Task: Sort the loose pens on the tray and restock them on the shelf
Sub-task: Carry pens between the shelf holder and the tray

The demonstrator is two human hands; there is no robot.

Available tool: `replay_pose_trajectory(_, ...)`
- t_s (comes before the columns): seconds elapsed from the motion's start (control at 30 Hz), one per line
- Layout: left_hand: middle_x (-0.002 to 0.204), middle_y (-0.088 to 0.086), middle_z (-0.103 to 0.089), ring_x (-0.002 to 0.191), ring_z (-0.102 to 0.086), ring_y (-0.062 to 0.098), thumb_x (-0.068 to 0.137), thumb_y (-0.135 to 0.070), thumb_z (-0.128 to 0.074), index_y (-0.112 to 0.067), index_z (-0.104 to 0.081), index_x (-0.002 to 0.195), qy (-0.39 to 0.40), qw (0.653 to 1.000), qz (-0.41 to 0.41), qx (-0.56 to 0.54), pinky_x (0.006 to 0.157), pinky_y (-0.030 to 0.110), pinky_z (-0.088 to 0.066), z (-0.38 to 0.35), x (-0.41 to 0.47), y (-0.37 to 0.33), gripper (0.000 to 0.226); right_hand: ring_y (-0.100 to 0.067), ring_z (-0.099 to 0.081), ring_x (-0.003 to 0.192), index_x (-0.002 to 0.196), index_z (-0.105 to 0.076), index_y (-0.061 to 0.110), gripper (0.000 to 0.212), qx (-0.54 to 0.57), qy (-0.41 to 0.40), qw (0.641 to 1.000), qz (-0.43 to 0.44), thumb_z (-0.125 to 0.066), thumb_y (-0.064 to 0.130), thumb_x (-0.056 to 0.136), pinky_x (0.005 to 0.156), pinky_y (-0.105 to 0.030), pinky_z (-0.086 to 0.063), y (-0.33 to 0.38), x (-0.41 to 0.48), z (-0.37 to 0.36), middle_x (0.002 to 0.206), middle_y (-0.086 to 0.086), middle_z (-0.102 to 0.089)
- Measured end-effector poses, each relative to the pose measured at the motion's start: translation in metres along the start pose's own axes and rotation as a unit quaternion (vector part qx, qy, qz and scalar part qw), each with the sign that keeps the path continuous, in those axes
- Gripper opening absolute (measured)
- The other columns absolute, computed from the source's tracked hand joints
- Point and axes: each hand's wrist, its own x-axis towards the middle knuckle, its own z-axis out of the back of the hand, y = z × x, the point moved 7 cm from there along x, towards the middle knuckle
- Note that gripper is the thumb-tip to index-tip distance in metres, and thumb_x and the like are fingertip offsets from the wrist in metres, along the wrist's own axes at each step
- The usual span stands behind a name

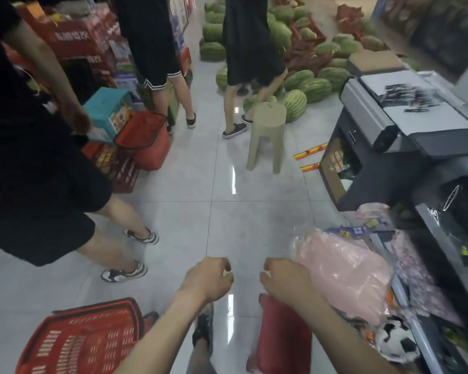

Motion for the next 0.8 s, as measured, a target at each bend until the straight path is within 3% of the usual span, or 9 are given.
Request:
replay_pose_trajectory(0.37, 0.131, -0.003, -0.066, 0.116, -0.063, 0.021, 0.101, -0.042, -0.046, -0.029, -0.059, 0.138, -0.006, 0.996, -0.082, 0.042, 0.088, 0.032, -0.049, 0.186, 0.187, 0.037, 0.042, -0.029, -0.063, 0.114, 0.121, -0.062, 0.019, 0.037, 0.073, -0.036, 0.987, -0.138, -0.046, 0.044, 0.1, 0.092, -0.035, -0.049, 0.067, 0.181, 0.095, 0.121, -0.005, -0.068)
replay_pose_trajectory(0.57, 0.13, -0.003, -0.067, 0.116, -0.063, 0.019, 0.101, -0.043, -0.047, -0.028, -0.059, 0.139, 0.019, 0.983, -0.163, 0.076, 0.088, 0.032, -0.049, 0.234, 0.283, -0.022, 0.043, -0.03, -0.064, 0.112, 0.12, -0.063, 0.02, 0.037, 0.103, -0.07, 0.973, -0.194, -0.046, 0.045, 0.099, 0.089, -0.035, -0.049, 0.041, 0.254, 0.146, 0.122, -0.005, -0.067)
replay_pose_trajectory(0.67, 0.135, -0.003, -0.064, 0.118, -0.062, 0.02, 0.101, -0.044, -0.046, -0.029, -0.058, 0.14, 0.038, 0.974, -0.196, 0.105, 0.082, 0.031, -0.043, 0.246, 0.336, -0.064, 0.044, -0.029, -0.064, 0.106, 0.121, -0.061, 0.019, 0.037, 0.113, -0.078, 0.967, -0.213, -0.045, 0.045, 0.099, 0.086, -0.036, -0.049, 0.006, 0.294, 0.17, 0.119, -0.003, -0.067)
replay_pose_trajectory(0.8, 0.134, -0.002, -0.064, 0.114, -0.063, 0.02, 0.102, -0.045, -0.046, -0.027, -0.058, 0.139, 0.061, 0.965, -0.217, 0.132, 0.085, 0.032, -0.048, 0.267, 0.413, -0.123, 0.044, -0.026, -0.063, 0.106, 0.12, -0.06, 0.02, 0.036, 0.121, -0.083, 0.961, -0.233, -0.042, 0.044, 0.101, 0.086, -0.036, -0.047, -0.049, 0.356, 0.206, 0.119, -0.001, -0.065)
